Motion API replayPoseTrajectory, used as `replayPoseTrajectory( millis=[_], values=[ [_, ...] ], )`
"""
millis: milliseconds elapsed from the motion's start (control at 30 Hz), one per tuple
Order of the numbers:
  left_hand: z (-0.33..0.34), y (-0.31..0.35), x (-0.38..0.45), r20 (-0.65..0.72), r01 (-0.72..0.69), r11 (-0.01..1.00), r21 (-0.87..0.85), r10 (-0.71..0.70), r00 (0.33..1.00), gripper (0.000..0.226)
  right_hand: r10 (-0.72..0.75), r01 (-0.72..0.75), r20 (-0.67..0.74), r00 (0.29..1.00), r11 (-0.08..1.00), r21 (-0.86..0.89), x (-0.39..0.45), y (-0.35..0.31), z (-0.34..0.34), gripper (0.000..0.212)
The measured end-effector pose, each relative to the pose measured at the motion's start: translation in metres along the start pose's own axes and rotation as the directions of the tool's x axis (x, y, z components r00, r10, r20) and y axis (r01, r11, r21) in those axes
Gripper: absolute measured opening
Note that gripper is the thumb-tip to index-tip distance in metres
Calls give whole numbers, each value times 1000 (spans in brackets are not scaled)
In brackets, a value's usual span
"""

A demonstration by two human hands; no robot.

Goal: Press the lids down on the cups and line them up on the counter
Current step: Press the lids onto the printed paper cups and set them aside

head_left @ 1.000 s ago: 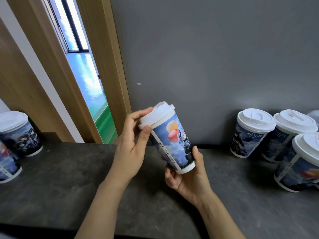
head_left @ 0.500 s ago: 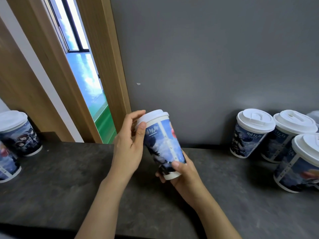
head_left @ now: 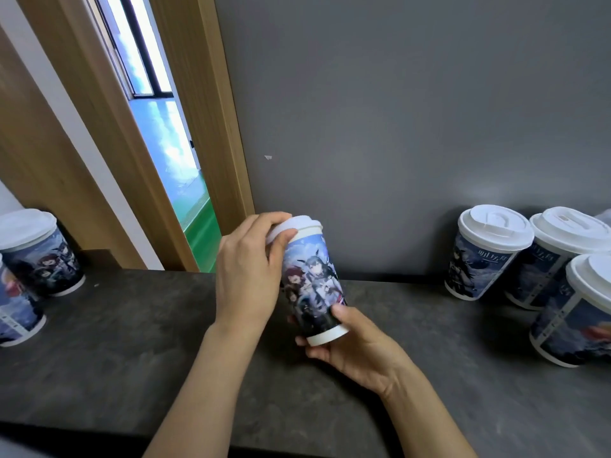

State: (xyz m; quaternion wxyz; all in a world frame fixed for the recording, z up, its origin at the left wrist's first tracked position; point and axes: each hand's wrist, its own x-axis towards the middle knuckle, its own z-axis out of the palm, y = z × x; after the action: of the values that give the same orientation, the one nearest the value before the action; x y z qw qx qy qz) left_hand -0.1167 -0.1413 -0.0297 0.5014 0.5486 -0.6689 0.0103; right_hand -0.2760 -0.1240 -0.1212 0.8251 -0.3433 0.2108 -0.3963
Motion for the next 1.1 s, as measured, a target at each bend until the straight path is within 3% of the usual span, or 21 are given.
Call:
replayPoseTrajectory(
  millis=[67, 133, 333, 467, 600, 700, 767, 833, 900, 967, 1100],
  values=[
    [3, 5, 0, 3, -16, 997, 71, 16, 1000, 18, -71, 58, -133, 989, 994, -96, 3, 4, -1, 80],
    [6, 9, 0, 15, -38, 999, 35, 38, 999, 19, -109, 95, -162, 981, 991, -91, 3, 4, -1, 78],
    [3, 1, 1, 108, 72, 941, -331, -38, 993, 28, -63, 43, 82, 995, 971, 233, -7, -7, 2, 70],
    [2, -3, -2, 148, 72, 912, -403, -13, 989, 20, -97, -17, 224, 970, 889, 457, -10, -11, 0, 97],
    [-1, -8, 2, 75, 8, 953, -303, 15, 997, 21, -24, -58, 229, 973, 936, 346, -8, -10, -2, 92],
    [-1, -9, 3, 24, -29, 979, -201, 34, 999, 26, -51, 47, 15, 999, 980, 195, -2, -7, -1, 78],
    [0, -8, 2, 9, -27, 990, -142, 28, 1000, 34, -137, 140, -148, 979, 990, 16, 2, -3, -1, 90],
    [0, -6, 2, 1, -17, 990, -141, 17, 1000, 38, -207, 191, -217, 954, 977, -90, 3, 1, -1, 97],
    [-3, -6, 2, 34, -4, 977, -215, 12, 999, 31, -193, 187, -182, 964, 981, -46, 3, 0, -1, 89],
    [-5, -7, 2, 113, 11, 944, -330, 28, 993, 24, -151, 161, -97, 984, 981, 104, 0, -5, 0, 73],
    [-4, -10, 0, 178, 63, 922, -382, 6, 984, 37, -101, 46, 140, 985, 935, 353, -7, -12, -3, 67]
  ],
)
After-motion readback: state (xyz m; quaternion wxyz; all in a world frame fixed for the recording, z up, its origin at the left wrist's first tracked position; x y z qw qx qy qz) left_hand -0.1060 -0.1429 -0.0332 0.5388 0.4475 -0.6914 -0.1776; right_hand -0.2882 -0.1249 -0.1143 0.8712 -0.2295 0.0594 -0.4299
